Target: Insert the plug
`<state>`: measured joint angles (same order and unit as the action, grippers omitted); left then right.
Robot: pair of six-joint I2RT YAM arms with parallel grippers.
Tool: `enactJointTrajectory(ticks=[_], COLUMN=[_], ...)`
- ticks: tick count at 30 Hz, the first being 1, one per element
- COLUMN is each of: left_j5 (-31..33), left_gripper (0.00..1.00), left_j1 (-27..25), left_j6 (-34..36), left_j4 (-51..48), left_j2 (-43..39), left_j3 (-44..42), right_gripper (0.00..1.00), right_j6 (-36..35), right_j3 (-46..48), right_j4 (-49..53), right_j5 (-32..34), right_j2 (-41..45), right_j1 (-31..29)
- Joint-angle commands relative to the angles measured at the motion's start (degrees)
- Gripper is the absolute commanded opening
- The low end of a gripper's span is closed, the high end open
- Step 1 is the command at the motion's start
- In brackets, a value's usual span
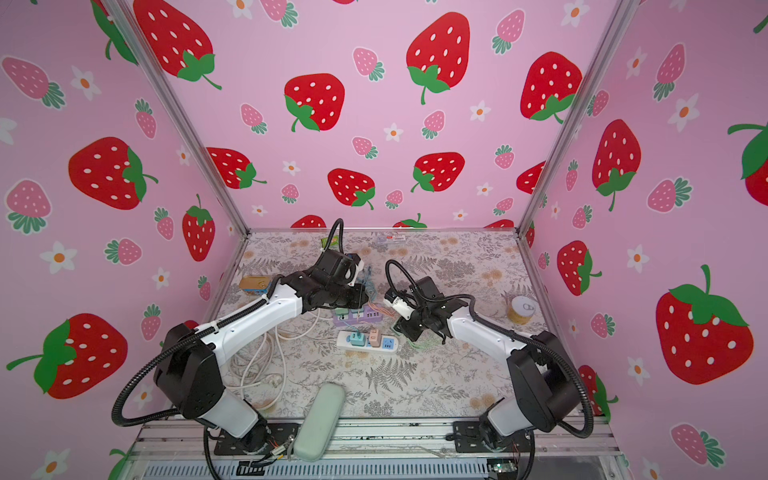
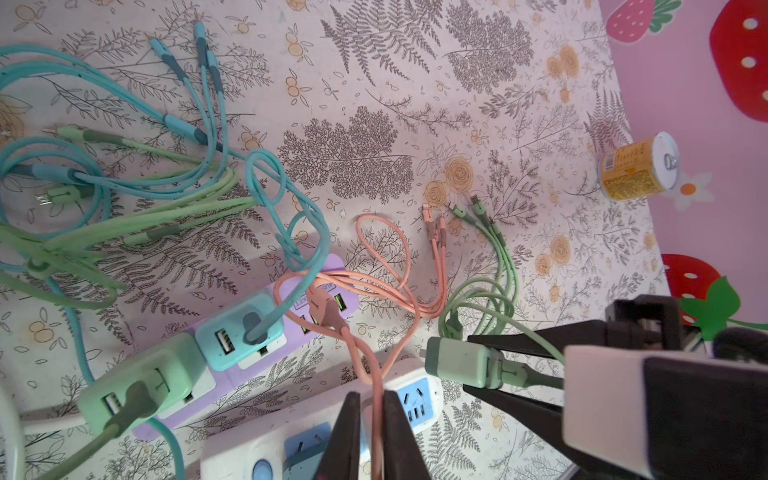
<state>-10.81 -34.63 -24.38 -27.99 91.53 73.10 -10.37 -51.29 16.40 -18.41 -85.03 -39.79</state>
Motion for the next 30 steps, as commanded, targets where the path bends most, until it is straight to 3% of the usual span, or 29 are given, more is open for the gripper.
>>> enactJointTrajectory(ticks=[1, 6, 13, 21, 30], left_j5=[-2.68, -7.47, -15.11, -6.24, -3.56], left_gripper=[0.23, 0.39, 0.47, 0.46, 0.41], left_j1=[1.20, 2.67, 7.67, 10.33, 10.45], left_j6=[-0.60, -0.60, -2.60, -2.83, -6.45], left_j4=[0.31, 1.50, 3.62, -0.25, 5.66], left_j2=[-2.59, -6.99, -15.98, -23.90, -22.59], left_j3=[-0.41, -2.13, -7.98, -19.12, -29.23], right_gripper=[0.19, 0.20, 0.21, 0.22, 0.23], right_j6=[-1.78, -2.77, -4.98, -8.38, -12.33], right_j3=[-1.54, -0.49, -2.33, -5.91, -8.47], right_j4=[2.03, 2.30, 6.65, 11.95, 15.59], right_j5=[-3.70, -5.45, -3.92, -1.36, -1.36], right_j2=[0.32, 1.35, -1.41, -3.38, -6.86], right_j1=[-0.81, -2.20, -4.12, -4.59, -6.19])
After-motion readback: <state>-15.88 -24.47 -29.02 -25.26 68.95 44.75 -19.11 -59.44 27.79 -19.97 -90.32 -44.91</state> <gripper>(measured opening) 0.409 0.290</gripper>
